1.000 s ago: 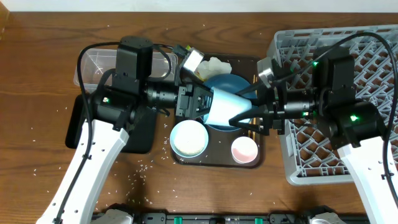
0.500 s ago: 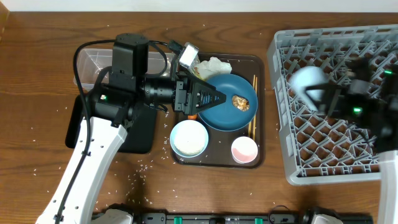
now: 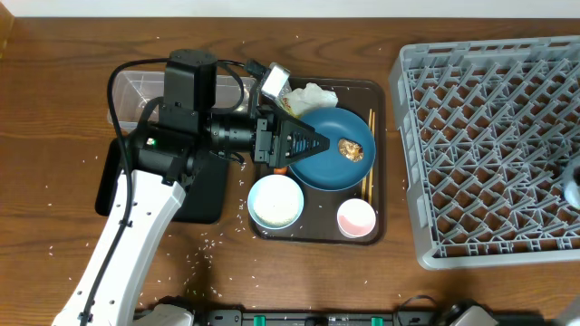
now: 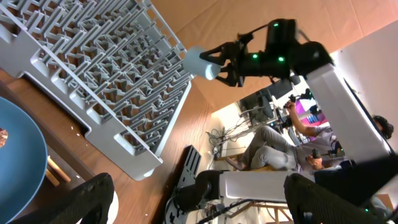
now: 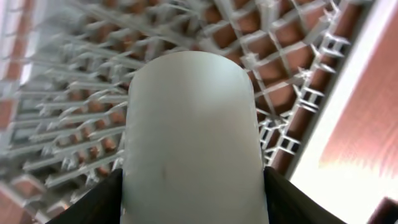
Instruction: Sort waste into correct bins and load items into the dishwasher rack
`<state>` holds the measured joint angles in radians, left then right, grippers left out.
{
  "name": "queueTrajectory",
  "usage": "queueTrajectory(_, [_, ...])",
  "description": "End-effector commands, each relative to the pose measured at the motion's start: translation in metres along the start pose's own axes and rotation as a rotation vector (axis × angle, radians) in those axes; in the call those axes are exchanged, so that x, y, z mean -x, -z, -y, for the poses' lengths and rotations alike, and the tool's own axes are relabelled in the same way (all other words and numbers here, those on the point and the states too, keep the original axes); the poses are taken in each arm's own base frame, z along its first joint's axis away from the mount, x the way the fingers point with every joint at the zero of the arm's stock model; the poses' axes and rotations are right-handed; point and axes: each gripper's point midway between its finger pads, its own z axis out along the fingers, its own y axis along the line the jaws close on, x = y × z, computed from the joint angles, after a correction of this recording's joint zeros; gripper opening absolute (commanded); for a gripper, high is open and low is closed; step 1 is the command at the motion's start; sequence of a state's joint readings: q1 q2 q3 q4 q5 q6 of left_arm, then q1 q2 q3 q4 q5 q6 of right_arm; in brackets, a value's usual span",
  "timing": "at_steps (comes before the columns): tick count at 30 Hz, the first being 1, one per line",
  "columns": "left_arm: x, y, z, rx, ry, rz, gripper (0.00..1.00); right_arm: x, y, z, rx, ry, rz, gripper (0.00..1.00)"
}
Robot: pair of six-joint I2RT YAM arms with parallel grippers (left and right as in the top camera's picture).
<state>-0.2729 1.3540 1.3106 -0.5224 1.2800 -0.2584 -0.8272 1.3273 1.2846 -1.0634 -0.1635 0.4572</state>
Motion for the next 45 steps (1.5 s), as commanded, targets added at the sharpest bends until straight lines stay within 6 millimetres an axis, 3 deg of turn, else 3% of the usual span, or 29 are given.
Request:
queueTrajectory(1, [0.002, 0.002, 0.01, -0.018, -0.033, 0.002, 0.89, 0.001, -0.016, 0.009, -0.011, -0.093, -0.065, 0.54])
queueTrajectory(6, [0.002, 0.002, 0.01, -0.018, -0.033, 0.002, 0.89, -0.005, -0.049, 0.022, -0.066, -0.124, -0.168, 0.59])
queueTrajectory(9, [0.003, 0.002, 0.009, -0.012, -0.033, 0.004, 0.89, -0.009, -0.066, 0.019, -0.045, -0.137, -0.227, 0.61])
queueTrajectory(14, [0.001, 0.002, 0.008, -0.01, -0.02, -0.001, 0.89, -0.017, -0.078, 0.009, 0.017, -0.145, -0.297, 0.78])
queueTrajectory(17, [-0.004, 0.001, -0.004, 0.055, 0.023, -0.005, 0.88, -0.016, -0.062, -0.019, 0.171, -0.073, -0.304, 0.78])
queueTrajectory(20, [-0.017, 0.0, -0.033, 0.23, 0.038, -0.026, 0.88, -0.023, -0.034, -0.051, 0.347, 0.06, -0.295, 0.79])
queueTrajectory(23, [-0.038, -0.002, -0.066, 0.468, 0.051, -0.084, 0.88, -0.04, 0.0, -0.077, 0.455, 0.183, -0.274, 0.81])
queueTrajectory(29, [-0.08, -0.003, -0.101, 0.873, -0.046, -0.248, 0.88, -0.077, 0.056, -0.113, 0.53, 0.434, -0.157, 0.85])
queueTrajectory(32, [-0.1, -0.018, -0.109, 0.93, -0.098, -0.331, 0.86, -0.087, 0.066, -0.118, 0.508, 0.452, -0.131, 0.86])
queueTrajectory(35, [-0.121, -0.044, -0.12, 0.913, -0.11, -0.42, 0.76, -0.09, 0.07, -0.119, 0.499, 0.445, -0.121, 0.86])
queueTrajectory(39, [-0.146, -0.076, -0.143, 0.917, -0.077, -0.516, 0.75, -0.091, 0.07, -0.118, 0.497, 0.443, -0.127, 0.86])
queueTrajectory(45, [-0.174, -0.105, -0.176, 0.946, -0.009, -0.588, 0.66, -0.092, 0.07, -0.117, 0.493, 0.442, -0.133, 0.86])
